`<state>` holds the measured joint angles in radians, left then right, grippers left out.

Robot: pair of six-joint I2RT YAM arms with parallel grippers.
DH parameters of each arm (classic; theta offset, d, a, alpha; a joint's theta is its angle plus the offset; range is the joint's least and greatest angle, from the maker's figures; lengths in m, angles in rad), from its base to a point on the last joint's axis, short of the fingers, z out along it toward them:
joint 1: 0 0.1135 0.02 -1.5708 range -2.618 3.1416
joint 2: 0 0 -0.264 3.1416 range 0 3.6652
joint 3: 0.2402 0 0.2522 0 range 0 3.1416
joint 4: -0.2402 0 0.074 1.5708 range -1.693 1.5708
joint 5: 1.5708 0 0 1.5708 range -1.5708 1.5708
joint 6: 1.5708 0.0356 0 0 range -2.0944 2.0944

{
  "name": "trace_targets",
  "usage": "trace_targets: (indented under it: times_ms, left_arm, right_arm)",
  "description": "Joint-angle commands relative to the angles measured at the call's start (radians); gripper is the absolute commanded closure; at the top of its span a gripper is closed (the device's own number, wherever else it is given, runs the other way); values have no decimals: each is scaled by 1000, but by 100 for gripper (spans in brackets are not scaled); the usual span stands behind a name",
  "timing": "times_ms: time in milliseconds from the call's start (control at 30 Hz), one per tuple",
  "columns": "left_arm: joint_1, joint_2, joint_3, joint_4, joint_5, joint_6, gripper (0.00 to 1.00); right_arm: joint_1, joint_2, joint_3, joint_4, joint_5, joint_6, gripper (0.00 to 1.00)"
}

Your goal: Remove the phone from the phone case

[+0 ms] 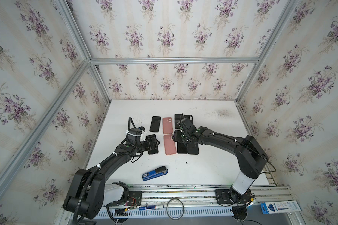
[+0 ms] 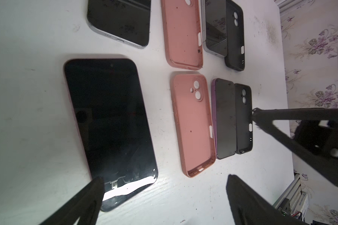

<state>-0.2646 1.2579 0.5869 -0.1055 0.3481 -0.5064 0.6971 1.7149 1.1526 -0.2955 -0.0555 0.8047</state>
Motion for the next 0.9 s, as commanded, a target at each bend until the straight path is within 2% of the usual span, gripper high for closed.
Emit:
trace_targets:
  times_ms: [0,133,200,400,567,733,867]
  left_arm:
    - [1,3,8,-2,-64,-5,0]
    - [-1,0,21,-79,-200,-15,0]
    - [1,11,36,-92,-223,-14,0]
    - [0,117,117,-71,-176,12,0]
    - [0,198,177,-48,-122,40,0]
    - [-2,259,202,-41,-86,44,0]
    - [-11,265,191,-28,-85,36,0]
  right_arm:
    - [-42,-68,-54,1,-30,-56,39]
    - [-116,-159,-132,-50,-18,-130,37]
    - [-147,-201,-170,-68,0,-153,33]
    - [-290,-288,-291,-68,-28,-196,27]
    - [-383,-290,-372,22,-136,-226,24]
    - [-428,-238,-433,138,-212,-207,24]
    - [-431,-208,-451,194,-230,-200,25]
